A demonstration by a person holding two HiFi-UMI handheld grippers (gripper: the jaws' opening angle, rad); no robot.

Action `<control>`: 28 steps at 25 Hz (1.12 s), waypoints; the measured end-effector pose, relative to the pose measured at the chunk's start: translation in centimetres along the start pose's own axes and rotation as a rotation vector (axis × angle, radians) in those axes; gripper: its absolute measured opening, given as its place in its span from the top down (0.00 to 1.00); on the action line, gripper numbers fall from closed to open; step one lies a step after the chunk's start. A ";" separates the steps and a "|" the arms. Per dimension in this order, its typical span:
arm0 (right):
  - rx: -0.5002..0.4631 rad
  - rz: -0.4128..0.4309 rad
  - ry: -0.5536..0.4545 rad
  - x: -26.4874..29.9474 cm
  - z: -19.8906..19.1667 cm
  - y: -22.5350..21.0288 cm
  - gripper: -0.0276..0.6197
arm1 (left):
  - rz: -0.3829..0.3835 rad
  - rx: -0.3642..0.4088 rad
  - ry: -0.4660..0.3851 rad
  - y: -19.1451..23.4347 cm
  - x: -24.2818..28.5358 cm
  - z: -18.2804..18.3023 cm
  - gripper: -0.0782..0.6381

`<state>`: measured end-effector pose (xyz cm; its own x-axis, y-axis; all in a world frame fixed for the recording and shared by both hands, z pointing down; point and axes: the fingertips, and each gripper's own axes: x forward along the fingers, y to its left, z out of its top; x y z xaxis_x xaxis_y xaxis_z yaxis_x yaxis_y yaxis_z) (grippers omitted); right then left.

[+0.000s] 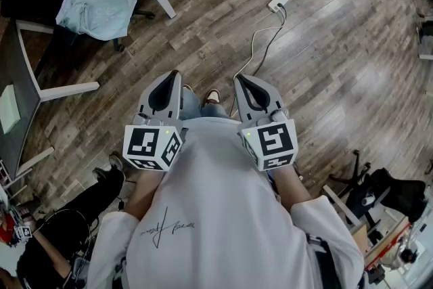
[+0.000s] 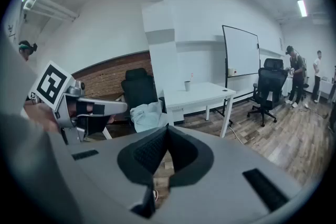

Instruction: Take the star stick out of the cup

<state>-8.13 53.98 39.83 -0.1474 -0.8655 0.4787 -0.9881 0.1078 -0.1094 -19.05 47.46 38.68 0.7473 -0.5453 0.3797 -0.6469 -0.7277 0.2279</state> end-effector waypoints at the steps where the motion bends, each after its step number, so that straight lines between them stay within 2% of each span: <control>1: 0.000 0.001 0.001 0.2 0.1 0.1 0.94 | 0.002 -0.001 -0.002 0.2 -0.1 0.2 0.89; 4: 0.007 0.005 -0.003 0.7 0.5 0.2 0.94 | 0.009 -0.002 -0.004 0.8 -0.1 0.5 0.89; 9: 0.071 0.040 0.001 1.5 0.3 0.4 0.94 | 0.012 -0.011 0.014 1.3 0.4 0.0 0.89; 13: 0.040 0.048 0.041 2.4 0.2 0.4 0.94 | 0.003 -0.031 0.035 2.0 1.4 -0.5 0.89; 16: 0.052 0.050 0.060 3.1 0.5 -0.1 0.94 | -0.008 -0.039 0.044 2.3 2.6 -0.4 0.89; 28: 0.009 0.085 0.107 8.2 4.1 -1.8 0.94 | -0.049 -0.045 0.033 5.1 7.2 3.0 0.89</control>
<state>-7.36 44.69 40.34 -0.2346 -0.7963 0.5575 -0.9716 0.1736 -0.1610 -16.48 38.57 39.94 0.7735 -0.4945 0.3964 -0.6161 -0.7334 0.2873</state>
